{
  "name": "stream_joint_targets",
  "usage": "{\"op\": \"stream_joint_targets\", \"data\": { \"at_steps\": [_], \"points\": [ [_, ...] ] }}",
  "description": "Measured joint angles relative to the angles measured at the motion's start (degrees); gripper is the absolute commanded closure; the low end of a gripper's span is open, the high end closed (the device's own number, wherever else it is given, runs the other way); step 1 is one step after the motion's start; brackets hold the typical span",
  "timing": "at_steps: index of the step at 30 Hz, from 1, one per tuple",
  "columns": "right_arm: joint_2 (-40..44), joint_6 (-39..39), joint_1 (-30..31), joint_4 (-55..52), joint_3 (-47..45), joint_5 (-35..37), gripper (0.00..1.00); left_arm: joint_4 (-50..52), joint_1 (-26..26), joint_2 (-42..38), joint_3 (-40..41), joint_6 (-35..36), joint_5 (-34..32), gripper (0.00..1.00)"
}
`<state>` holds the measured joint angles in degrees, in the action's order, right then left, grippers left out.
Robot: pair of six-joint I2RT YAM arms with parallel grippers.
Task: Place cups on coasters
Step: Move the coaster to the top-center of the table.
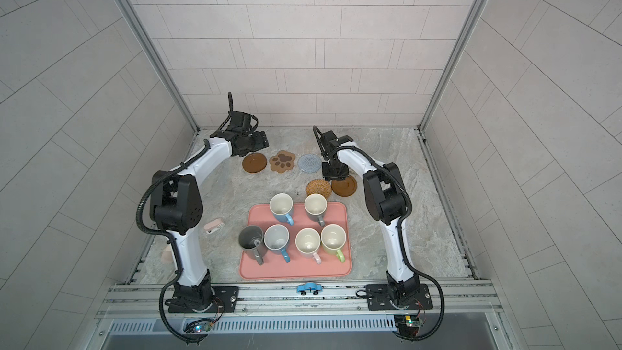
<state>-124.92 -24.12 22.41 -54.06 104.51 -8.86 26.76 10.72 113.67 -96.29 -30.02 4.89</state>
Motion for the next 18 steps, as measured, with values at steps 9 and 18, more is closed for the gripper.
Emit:
{"op": "stream_joint_targets", "data": {
  "at_steps": [9, 18],
  "points": [
    [-2.62, 4.46, 4.68, -1.20, 4.39, -4.22, 0.65, 0.00, 0.00, 0.00, 0.00, 0.00, -0.02, 0.15],
    [-6.88, 5.66, 4.63, -4.57, 6.60, -0.13, 0.65, 0.02, 0.00, 0.00, 0.00, 0.00, -0.02, 0.14]
  ]
}}
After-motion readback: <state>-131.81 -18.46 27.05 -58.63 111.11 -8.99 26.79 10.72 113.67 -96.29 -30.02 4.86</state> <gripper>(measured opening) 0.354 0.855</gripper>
